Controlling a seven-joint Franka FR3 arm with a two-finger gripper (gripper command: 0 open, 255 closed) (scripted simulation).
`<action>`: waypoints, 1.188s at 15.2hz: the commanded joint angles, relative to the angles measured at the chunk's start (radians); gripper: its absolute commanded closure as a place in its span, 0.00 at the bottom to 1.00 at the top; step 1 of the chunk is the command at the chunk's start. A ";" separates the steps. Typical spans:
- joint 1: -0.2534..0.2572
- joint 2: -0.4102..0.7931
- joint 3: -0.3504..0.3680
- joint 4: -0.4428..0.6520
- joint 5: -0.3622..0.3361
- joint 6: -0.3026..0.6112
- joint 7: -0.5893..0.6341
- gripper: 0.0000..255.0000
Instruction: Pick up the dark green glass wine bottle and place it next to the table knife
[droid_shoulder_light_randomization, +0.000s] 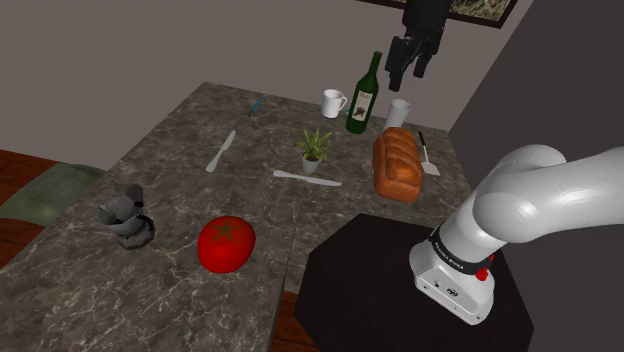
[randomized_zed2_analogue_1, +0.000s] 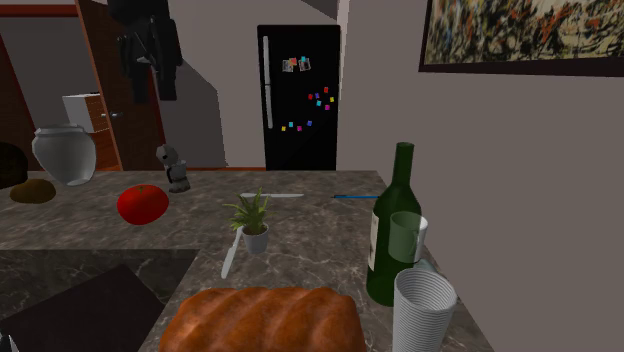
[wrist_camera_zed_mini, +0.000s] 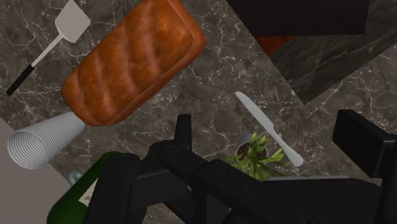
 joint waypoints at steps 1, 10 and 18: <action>0.000 0.000 0.000 0.000 0.000 0.000 0.000 0.00; -0.052 0.187 -0.170 0.058 -0.086 0.207 -0.187 0.00; -0.073 0.416 -0.309 0.199 -0.078 0.361 -0.361 0.00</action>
